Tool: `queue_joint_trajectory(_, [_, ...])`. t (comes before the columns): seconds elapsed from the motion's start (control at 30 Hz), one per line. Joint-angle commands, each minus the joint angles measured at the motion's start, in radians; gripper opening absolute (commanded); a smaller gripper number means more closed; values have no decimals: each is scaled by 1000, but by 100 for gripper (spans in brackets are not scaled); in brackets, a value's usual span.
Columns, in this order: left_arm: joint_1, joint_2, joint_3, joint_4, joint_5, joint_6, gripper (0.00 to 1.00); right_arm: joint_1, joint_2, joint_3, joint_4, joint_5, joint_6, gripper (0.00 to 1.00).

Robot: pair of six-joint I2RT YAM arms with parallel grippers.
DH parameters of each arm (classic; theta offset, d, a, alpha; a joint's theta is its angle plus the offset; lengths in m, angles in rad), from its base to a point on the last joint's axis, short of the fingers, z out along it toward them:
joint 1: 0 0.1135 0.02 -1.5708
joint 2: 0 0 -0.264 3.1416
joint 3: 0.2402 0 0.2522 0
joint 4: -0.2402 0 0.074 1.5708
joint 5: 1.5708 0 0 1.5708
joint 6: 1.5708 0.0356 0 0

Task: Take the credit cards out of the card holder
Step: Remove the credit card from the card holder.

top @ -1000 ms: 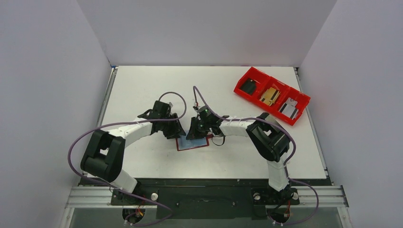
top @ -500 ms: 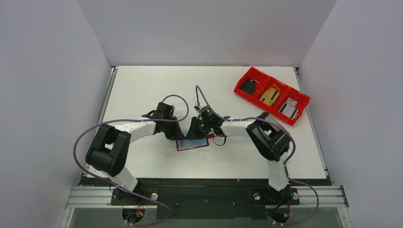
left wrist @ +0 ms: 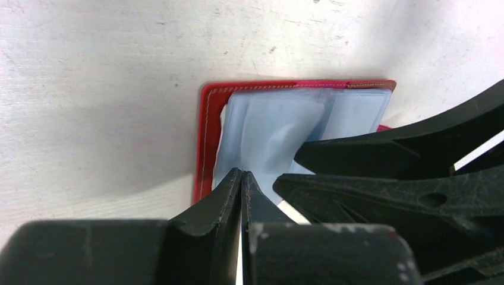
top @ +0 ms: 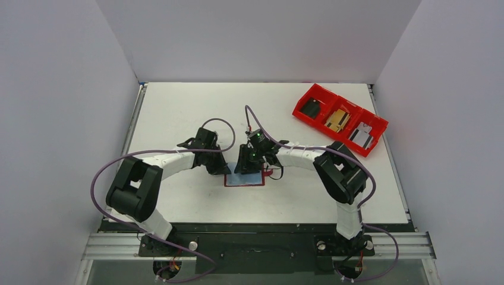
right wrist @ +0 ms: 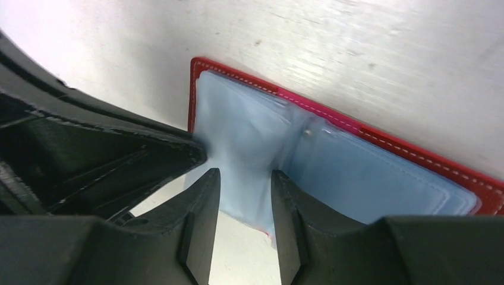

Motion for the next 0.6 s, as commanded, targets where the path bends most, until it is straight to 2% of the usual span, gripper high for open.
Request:
queue_joint_trajectory(0.0, [-11, -70, 20, 26, 2, -6, 0, -12, -101, 51, -143, 106, -32, 35])
queue_joint_trajectory(0.23, [-39, -98, 29, 47, 20, -13, 0, -32, -187, 59, -218, 207, -37, 36])
queue_joint_trajectory(0.5, [-126, -67, 77, 55, -6, -20, 0, -83, -263, 7, -285, 335, -74, 36])
queue_joint_trajectory(0.57, [-144, -55, 90, 65, -12, -26, 5, -98, -279, -13, -286, 340, -81, 36])
